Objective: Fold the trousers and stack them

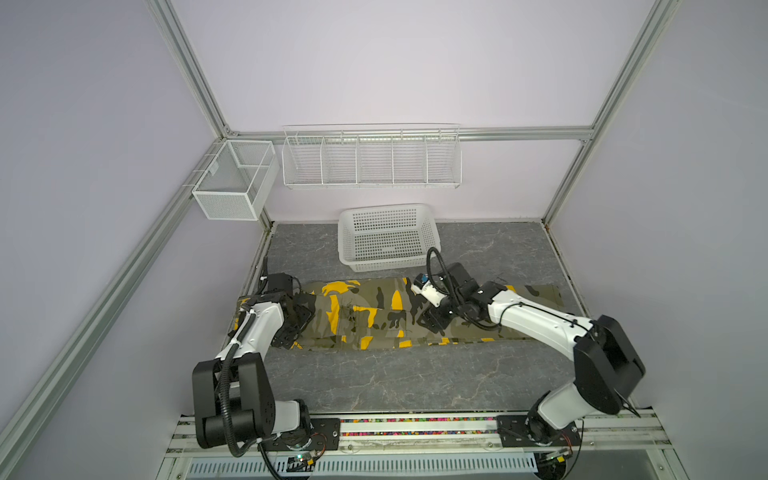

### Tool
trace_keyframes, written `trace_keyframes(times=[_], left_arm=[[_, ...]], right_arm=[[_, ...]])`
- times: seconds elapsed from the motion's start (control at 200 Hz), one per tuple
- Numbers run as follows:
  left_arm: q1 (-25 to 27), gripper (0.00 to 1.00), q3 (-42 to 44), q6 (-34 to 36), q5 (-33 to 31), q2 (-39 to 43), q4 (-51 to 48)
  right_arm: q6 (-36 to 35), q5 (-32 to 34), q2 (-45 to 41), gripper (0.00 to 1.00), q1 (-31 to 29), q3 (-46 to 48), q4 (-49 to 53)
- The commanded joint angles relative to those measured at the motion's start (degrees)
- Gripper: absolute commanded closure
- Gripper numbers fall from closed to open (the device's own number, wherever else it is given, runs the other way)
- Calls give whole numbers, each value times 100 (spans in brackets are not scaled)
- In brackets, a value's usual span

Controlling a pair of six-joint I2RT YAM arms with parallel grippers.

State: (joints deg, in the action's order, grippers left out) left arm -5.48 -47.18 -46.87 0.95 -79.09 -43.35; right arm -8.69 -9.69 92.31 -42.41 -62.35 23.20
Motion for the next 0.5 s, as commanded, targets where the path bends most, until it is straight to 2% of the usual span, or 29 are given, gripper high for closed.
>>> trace_keyframes(times=[0.0, 0.13, 0.295, 0.365, 0.435, 0.495], left_arm=[[-15, 29, 230, -189, 181, -63, 375], [-15, 40, 382, -178, 314, -234, 683], [-20, 74, 235, -132, 238, -274, 665], [-15, 85, 141, -89, 237, -205, 566], [-16, 92, 17, -21, 299, -132, 398], [-21, 94, -97, 47, 340, -69, 207]], right_arm=[[-516, 265, 410, 23, -466, -339, -293], [-804, 558, 883, 23, -1043, -581, -410], [-988, 992, 1311, 24, -1337, -758, -450], [-1094, 1116, 1455, 24, -1387, -805, -414], [-1169, 1130, 1521, 26, -1416, -825, -395], [-1129, 1310, 1582, 27, -1419, -852, -381]])
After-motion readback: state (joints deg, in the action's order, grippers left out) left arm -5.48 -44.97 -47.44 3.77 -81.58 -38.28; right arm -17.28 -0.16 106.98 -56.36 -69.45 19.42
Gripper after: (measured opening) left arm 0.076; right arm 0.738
